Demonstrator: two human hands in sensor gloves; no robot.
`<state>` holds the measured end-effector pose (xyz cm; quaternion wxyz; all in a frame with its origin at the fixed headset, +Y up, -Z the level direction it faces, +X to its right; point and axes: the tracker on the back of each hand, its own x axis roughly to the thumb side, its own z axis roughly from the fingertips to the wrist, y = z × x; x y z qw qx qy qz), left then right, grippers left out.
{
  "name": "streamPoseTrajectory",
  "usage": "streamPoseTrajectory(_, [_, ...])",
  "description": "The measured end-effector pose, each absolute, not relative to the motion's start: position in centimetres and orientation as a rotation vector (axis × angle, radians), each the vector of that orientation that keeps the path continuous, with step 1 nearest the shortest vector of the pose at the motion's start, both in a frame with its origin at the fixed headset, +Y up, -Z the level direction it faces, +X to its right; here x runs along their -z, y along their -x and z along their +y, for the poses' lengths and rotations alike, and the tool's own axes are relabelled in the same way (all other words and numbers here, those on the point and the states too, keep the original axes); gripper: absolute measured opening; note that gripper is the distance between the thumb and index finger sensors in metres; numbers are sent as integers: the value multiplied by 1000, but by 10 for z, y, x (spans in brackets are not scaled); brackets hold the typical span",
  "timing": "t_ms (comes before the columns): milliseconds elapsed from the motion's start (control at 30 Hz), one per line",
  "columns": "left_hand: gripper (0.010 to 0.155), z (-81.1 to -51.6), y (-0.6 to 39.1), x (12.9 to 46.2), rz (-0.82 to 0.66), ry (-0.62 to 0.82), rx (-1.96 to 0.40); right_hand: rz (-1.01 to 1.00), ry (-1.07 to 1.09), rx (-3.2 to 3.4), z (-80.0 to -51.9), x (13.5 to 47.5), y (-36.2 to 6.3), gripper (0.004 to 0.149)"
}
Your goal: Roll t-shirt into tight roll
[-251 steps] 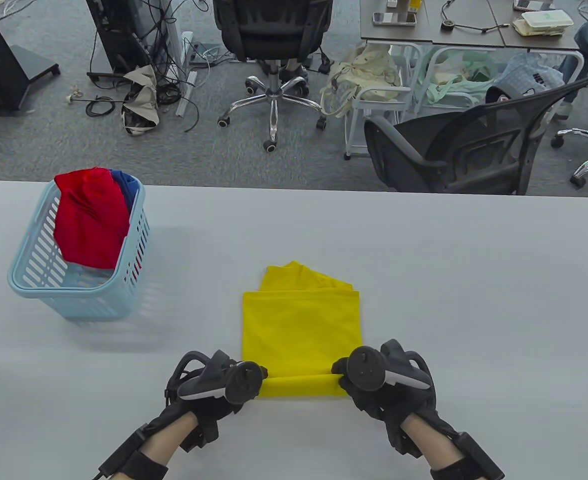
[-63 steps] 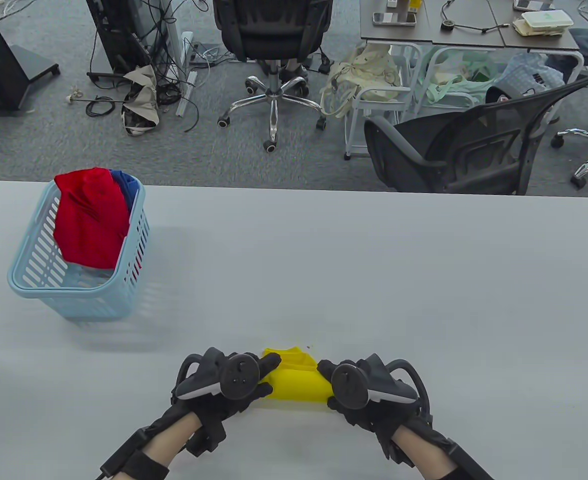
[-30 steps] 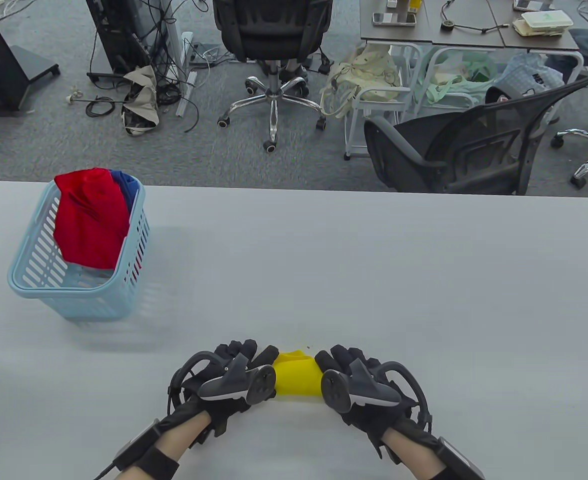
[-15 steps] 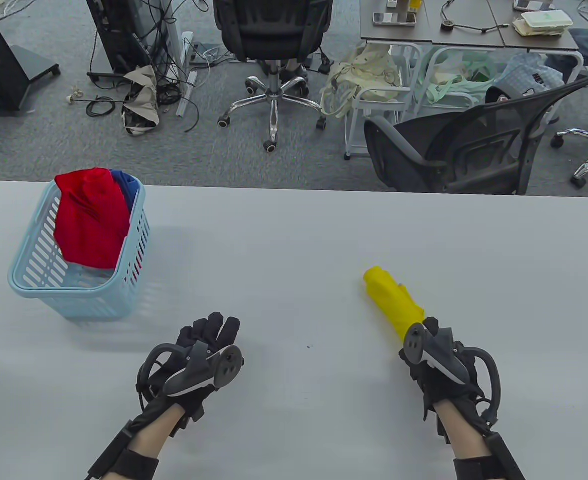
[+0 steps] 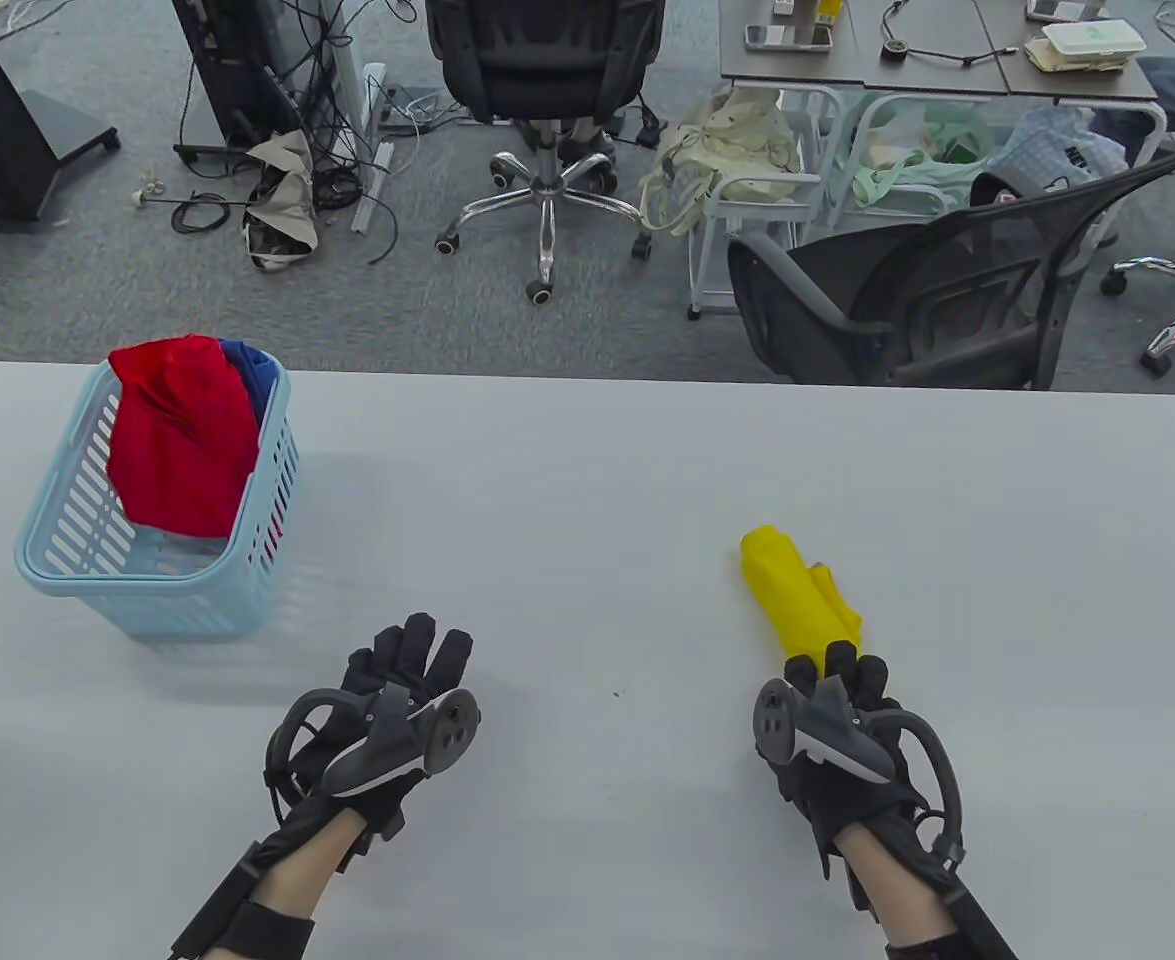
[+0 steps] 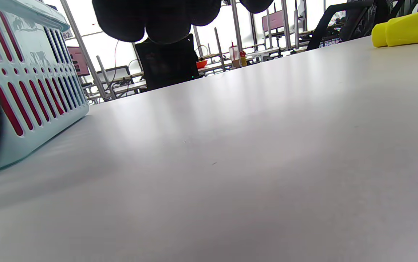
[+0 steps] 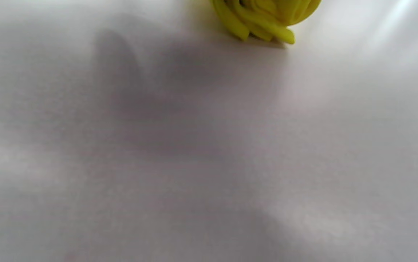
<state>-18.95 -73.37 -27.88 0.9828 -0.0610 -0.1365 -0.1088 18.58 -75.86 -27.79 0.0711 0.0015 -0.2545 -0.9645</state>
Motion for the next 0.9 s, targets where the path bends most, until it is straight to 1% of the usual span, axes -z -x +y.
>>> streamPoseTrajectory(100, [75,-732,193,279,-283,133,174,-808,-29,2912,-760,294,-193,88])
streamPoseTrajectory(200, [75,-732,194,279,-284,134,163,-827,-74,2908,-759,312,-197,87])
streamPoseTrajectory(367, [75,-732,194,279,-282,138,173,-886,-185,2895,-759,352,-207,86])
streamPoseTrajectory(433, [75,-732,194,279,-281,138,176,-912,-227,2893,-760,371,-214,85])
streamPoseTrajectory(567, [75,-731,195,279,-275,135,183,-935,-295,2896,-761,398,-227,82])
streamPoseTrajectory(733, [75,-730,196,279,-267,136,192,-950,-403,2891,-765,423,-243,80])
streamPoseTrajectory(900, [75,-730,196,279,-262,139,200,-954,-466,2868,-766,438,-252,80])
